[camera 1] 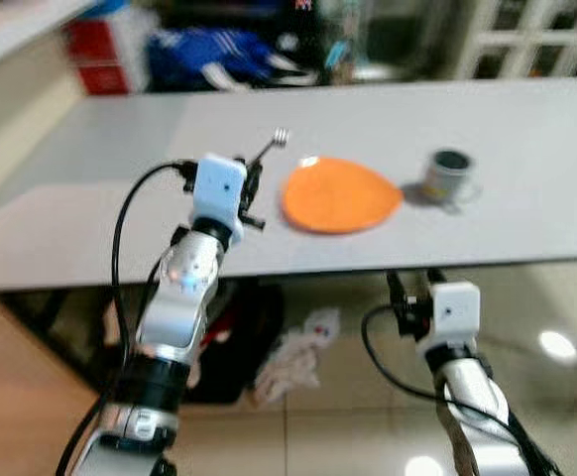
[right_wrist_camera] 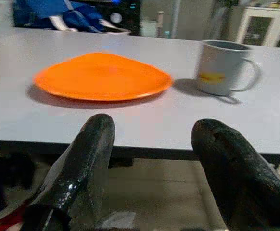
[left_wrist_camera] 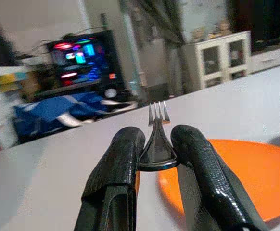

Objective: Setting the table

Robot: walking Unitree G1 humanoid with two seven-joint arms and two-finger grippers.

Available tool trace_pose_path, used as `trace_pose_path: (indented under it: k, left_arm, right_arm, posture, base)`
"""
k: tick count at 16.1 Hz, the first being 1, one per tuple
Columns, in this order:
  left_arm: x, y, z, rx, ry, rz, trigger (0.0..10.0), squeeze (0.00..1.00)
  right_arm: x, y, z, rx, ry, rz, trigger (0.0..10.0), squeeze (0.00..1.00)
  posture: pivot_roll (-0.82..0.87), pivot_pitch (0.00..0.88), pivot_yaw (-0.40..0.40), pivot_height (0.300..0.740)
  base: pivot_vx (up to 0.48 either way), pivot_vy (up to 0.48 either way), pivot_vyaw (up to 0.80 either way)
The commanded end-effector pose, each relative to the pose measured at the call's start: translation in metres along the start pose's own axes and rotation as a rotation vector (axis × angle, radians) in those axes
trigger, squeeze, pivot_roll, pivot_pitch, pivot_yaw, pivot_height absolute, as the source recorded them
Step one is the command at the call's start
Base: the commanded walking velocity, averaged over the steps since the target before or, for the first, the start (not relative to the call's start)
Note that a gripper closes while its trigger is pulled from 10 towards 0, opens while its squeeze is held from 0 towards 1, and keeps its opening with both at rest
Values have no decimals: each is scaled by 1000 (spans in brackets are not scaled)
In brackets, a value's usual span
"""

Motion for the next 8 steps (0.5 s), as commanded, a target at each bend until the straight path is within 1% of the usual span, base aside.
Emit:
trace_pose_path:
  k: [1,4,6,8]
  left_arm:
    - [0,3,-4,-14,-11,-8,0,0]
    - [0,3,-6,-14,-16,-8,0,0]
    - [0,5,-7,5,-16,-14,0,0]
    - [0,5,-7,26,-2,-16,0,0]
  right_arm:
    - [-2,5,2,11,14,-12,10000,0]
    - [-1,5,3,-2,9,-13,10000,0]
    - [-1,4,-2,-14,-4,-6,10000,0]
    - [0,3,-2,-11,-3,-2,10000,0]
  posture:
    - [-36,0,51,740]
    - [-37,0,53,740]
    - [-42,0,53,740]
    - [-44,0,52,740]
  base:
    - [480,0,800]
    - [480,0,800]
    - [480,0,0]
    - [0,0,0]
Point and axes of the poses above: a point about 5 cm out from each wrist's last joint towards the gripper, its own x axis pointing back from the gripper into the wrist, its own y axis along the axis of the wrist's last joint, z = x × y, the point moved 6 cm from there along -x, pointing out of the wrist towards the gripper, and after that the axes turned 5 degrees about -x, right-handed, at the moved point
